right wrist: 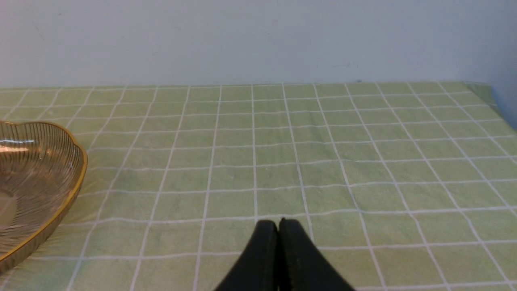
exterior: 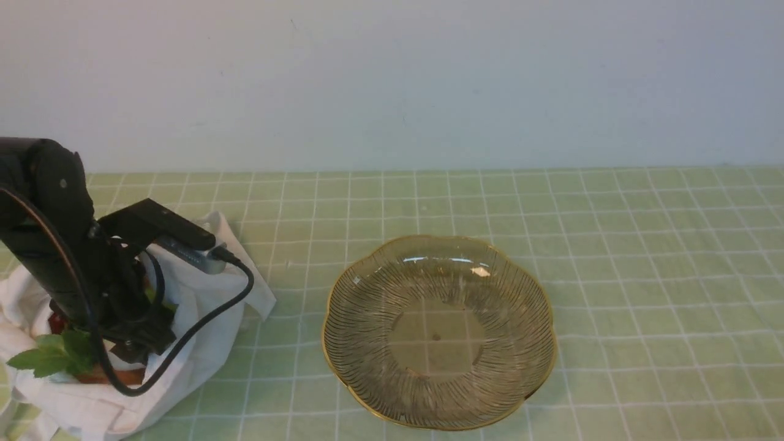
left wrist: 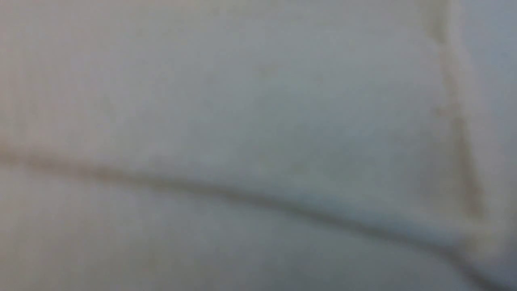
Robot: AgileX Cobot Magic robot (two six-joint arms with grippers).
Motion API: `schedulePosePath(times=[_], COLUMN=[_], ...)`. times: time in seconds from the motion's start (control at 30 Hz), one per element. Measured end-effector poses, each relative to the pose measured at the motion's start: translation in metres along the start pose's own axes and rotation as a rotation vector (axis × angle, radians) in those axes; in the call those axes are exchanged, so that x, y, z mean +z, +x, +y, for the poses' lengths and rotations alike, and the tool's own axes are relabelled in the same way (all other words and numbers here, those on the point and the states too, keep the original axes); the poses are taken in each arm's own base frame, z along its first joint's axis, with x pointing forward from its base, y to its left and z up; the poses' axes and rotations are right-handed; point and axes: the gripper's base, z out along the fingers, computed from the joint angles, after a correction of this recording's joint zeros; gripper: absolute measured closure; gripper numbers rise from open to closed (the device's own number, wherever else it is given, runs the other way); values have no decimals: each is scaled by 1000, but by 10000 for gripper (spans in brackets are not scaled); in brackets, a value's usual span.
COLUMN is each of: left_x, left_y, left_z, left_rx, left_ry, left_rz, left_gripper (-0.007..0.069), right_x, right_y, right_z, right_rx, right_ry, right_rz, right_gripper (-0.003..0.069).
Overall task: Take vegetables from bag on green coffee tablecloth place on plate.
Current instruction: 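Reach the gripper into the cloth bag toward the vegetables inside, then take the vegetable out of the bag and place it on the dish with the left gripper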
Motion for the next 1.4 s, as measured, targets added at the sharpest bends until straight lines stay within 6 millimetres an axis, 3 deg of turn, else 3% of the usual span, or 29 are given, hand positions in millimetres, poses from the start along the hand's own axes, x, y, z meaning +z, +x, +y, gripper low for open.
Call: schedulePosePath(times=[0.13, 0.23, 0.43, 0.57, 0.73, 0.77, 0.87, 1.07, 1.27, 1.4], left_x=[11, 20, 12, -19, -78, -80, -117, -162, -191, -200], left_y=[-1, -1, 5, 15, 38, 39, 63, 99, 124, 125], left_z=[2, 1, 1, 1, -4, -4, -15, -36, -64, -82], left_rx=[-17, -30, -101, -136, -187, -190, -218, -254, -242, -153], left_ry=[2, 16, 11, -54, -152, -154, -182, -198, -95, 47], left_rz=[32, 65, 108, 89, -5, -9, -69, -209, -396, -502], left_gripper=[105, 162, 164, 164, 164, 164, 164, 164, 164, 164], right_x=[0, 0, 0, 0, 0, 0, 0, 0, 0, 0], right_y=[0, 0, 0, 0, 0, 0, 0, 0, 0, 0], right_z=[0, 0, 0, 0, 0, 0, 0, 0, 0, 0], right_rx=[0, 0, 0, 0, 0, 0, 0, 0, 0, 0], right_ry=[0, 0, 0, 0, 0, 0, 0, 0, 0, 0], right_rz=[0, 0, 0, 0, 0, 0, 0, 0, 0, 0], right_gripper=[675, 675, 675, 675, 675, 675, 675, 675, 675, 675])
